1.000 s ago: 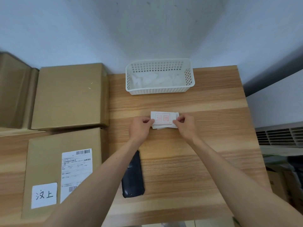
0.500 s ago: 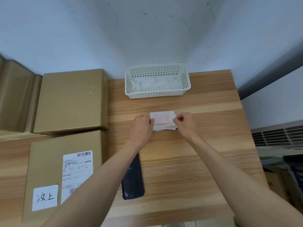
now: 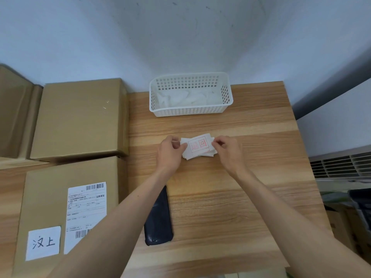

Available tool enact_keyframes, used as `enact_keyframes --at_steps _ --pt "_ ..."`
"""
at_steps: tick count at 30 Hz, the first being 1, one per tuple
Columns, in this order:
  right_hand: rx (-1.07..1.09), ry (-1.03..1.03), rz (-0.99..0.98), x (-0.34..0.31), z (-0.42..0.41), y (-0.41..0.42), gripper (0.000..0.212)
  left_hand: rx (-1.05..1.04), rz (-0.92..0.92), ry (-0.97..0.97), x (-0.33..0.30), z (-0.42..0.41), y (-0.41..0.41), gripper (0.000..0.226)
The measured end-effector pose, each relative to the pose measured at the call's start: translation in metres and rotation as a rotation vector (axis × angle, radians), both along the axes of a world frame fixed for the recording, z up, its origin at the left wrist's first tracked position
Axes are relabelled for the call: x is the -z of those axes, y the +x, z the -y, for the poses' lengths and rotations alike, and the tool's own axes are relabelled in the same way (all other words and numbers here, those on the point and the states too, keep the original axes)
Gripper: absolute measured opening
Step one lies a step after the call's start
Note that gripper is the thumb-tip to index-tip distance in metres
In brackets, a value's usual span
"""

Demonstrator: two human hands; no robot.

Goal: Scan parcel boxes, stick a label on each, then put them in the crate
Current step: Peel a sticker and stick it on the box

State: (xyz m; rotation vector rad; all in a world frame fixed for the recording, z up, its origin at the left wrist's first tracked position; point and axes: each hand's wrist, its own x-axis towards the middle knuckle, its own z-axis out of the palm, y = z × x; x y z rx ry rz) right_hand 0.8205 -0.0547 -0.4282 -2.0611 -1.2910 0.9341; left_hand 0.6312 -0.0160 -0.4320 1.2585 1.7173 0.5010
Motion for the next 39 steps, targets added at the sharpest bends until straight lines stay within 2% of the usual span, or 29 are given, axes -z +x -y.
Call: enact_keyframes --at_steps 5,10,18,23,25,28,30,32,35,39 --pt "0.062 0.038 -0.098 -0.003 0.002 0.003 0.015 0.000 0.014 -0.033 0.007 -0.008 0.007 0.013" --pt "0.091 0.040 -0.093 -0.002 0.003 0.004 0.009 0.006 0.038 0.005 0.007 -0.009 0.009 0.008" --pt "0.264 -0.008 -0.454 -0.007 -0.008 -0.001 0.003 -0.048 0.222 0.038 -0.019 -0.013 0.011 0.013" --pt "0.274 -0.039 -0.508 -0.017 -0.006 -0.005 0.013 -0.068 0.248 0.024 -0.026 -0.015 0.004 0.015" --pt "0.256 -0.062 -0.549 -0.026 -0.003 -0.009 0.017 -0.037 0.133 0.098 -0.029 -0.013 0.000 0.014" --pt "0.210 -0.060 -0.596 -0.037 0.001 -0.017 0.018 0.105 -0.120 0.377 -0.032 -0.006 -0.005 0.028" --pt "0.179 -0.042 -0.634 -0.042 0.003 -0.023 0.018 0.283 -0.207 0.602 -0.032 -0.002 -0.004 0.019" --pt "0.149 -0.028 -0.675 -0.044 0.005 -0.029 0.018 0.416 -0.227 0.736 -0.031 0.002 0.000 0.011" --pt "0.137 -0.006 -0.726 -0.047 0.007 -0.034 0.019 0.449 -0.182 0.773 -0.031 0.005 0.004 0.006" --pt "0.115 0.003 -0.723 -0.049 0.007 -0.036 0.019 0.371 -0.099 0.710 -0.030 0.008 0.001 0.004"
